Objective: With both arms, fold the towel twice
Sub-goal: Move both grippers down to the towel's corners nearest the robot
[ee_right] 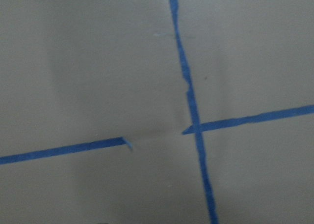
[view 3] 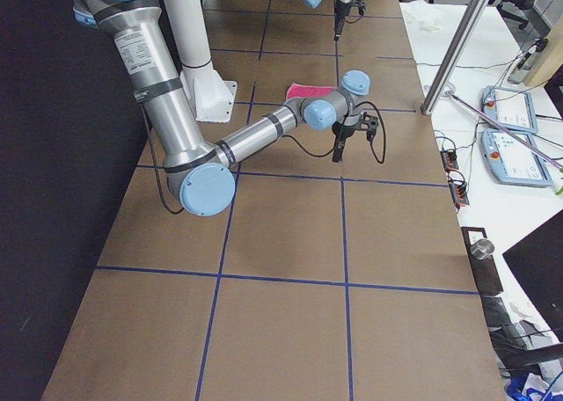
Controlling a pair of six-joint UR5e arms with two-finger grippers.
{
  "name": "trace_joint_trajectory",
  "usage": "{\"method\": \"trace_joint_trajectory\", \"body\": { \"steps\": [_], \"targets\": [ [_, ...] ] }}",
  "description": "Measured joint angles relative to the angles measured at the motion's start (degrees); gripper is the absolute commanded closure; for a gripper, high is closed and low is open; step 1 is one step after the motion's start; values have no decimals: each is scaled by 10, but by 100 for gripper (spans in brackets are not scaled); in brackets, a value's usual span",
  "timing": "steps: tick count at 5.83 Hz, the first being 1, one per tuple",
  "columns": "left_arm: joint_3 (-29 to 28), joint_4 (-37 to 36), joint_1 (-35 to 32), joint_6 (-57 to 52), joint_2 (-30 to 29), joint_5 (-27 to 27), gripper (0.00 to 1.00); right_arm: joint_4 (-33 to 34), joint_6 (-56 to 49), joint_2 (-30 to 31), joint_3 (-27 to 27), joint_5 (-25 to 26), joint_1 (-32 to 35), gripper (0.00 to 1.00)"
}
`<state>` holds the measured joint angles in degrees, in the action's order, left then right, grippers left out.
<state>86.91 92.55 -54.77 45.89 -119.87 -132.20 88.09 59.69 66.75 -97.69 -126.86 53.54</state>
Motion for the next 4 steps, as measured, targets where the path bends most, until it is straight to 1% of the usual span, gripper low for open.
{"method": "trace_joint_trajectory", "body": {
  "steps": [2, 4],
  "targets": [
    [56, 2, 94, 208, -33, 53, 0, 2, 147, -13, -52, 52, -78, 0],
    [104, -1, 186, 414, -47, 131, 0, 6, 268, -35, -71, 106, -150, 0]
  ]
}}
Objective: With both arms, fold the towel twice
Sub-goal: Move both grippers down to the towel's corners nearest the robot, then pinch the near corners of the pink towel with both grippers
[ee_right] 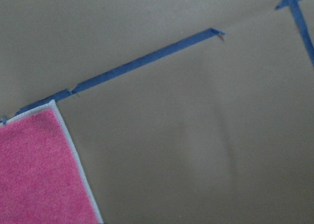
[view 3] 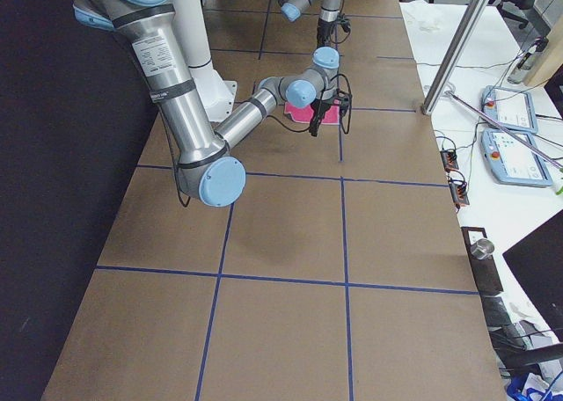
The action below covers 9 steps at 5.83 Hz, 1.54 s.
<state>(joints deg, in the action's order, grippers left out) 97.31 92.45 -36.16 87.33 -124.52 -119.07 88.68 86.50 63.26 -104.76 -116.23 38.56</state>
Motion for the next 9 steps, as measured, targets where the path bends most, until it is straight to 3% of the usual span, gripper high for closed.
{"method": "trace_joint_trajectory", "body": {
  "steps": [2, 4, 9],
  "targets": [
    [14, -3, 56, 178, -7, 56, 0, 4, 88, -27, 1, 55, -56, 0],
    [12, -3, 86, 285, -15, 99, 0, 7, 153, -68, 32, 75, -78, 0],
    [-13, 2, 90, 288, -10, 123, 0, 0, 161, -78, 76, 90, -116, 0]
  ]
}}
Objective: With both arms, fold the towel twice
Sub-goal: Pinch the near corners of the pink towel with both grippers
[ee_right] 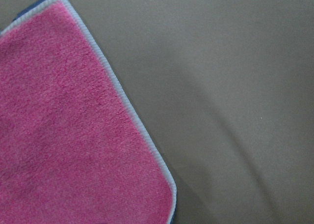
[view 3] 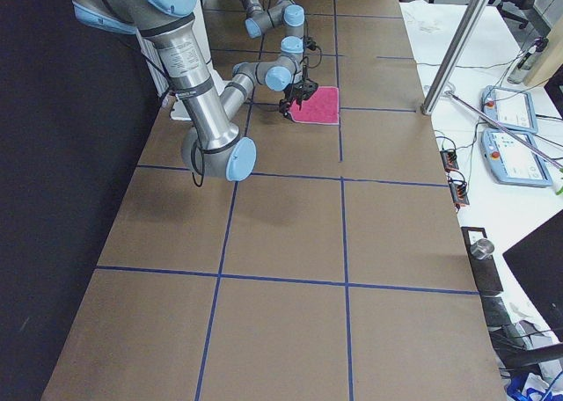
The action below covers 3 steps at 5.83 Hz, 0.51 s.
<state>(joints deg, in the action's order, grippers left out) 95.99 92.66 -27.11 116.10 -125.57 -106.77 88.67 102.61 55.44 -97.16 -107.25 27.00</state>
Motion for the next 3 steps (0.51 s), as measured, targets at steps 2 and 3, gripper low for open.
{"method": "trace_joint_trajectory", "body": {
  "steps": [2, 3],
  "targets": [
    [-14, 2, -2, -17, -1, 2, 0, -3, -2, 0, 11, -1, 0, 0],
    [-18, 3, -2, -24, 0, 1, 0, -3, -2, 0, 12, -1, 0, 0]
  ]
}}
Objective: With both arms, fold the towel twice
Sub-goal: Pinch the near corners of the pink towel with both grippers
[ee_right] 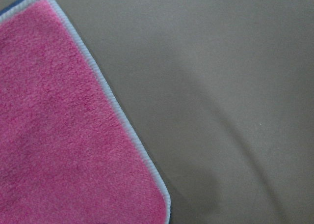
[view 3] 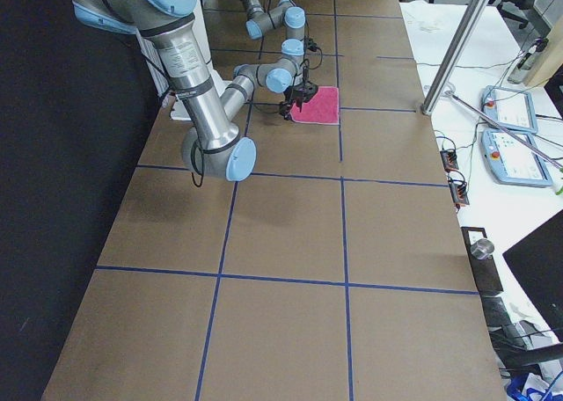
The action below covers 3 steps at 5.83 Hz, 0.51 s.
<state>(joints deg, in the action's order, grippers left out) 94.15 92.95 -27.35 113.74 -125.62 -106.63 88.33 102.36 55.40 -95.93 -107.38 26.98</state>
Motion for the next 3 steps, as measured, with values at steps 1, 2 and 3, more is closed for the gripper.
{"method": "trace_joint_trajectory", "body": {
  "steps": [1, 2, 3],
  "targets": [
    [0, -1, 0, -3, 0, 0, 0, -4, 0, 0, 0, 0, 0, 0],
    [0, -2, 1, -4, 1, -1, 3, -10, 1, 0, 0, 0, 1, 0],
    [0, -2, 2, -4, 1, -1, 21, -12, 2, 0, 0, 1, 1, 0]
  ]
}}
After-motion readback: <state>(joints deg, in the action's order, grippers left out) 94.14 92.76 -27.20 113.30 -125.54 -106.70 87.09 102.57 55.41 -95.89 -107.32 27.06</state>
